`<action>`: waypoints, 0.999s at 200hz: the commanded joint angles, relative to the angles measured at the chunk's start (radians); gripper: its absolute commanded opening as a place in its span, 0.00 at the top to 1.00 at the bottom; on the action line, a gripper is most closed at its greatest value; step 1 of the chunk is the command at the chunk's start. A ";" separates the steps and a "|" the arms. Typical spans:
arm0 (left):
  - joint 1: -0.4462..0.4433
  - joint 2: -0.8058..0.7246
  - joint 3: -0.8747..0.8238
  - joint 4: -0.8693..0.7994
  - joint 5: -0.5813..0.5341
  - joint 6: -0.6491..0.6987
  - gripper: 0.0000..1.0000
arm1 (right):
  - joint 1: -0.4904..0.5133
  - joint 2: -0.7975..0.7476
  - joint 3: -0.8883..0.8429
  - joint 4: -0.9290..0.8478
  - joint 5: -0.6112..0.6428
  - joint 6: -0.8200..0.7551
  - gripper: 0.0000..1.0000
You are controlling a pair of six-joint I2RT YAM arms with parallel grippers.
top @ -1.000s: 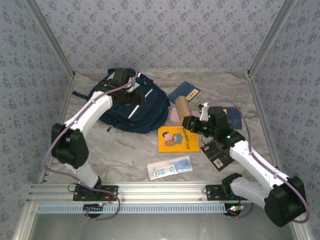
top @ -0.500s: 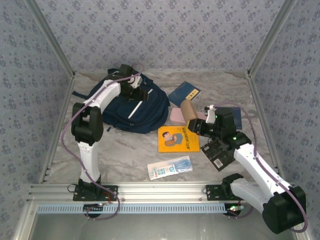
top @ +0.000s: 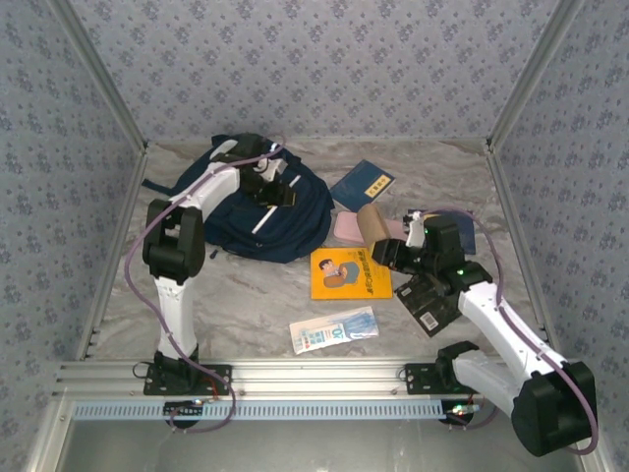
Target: Pack books, pencil case, and school supplies into a backpack
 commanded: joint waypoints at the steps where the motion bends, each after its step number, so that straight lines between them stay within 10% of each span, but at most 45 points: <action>1: 0.000 -0.021 -0.007 -0.005 0.046 0.009 0.66 | -0.007 -0.002 -0.001 0.025 -0.030 -0.011 0.67; 48: 0.001 0.000 0.014 -0.026 0.044 0.024 1.00 | -0.006 -0.006 -0.008 0.013 -0.026 -0.015 0.67; 200: 0.149 -0.315 0.342 -0.271 0.235 0.116 1.00 | 0.129 0.163 0.197 0.060 -0.133 -0.043 0.65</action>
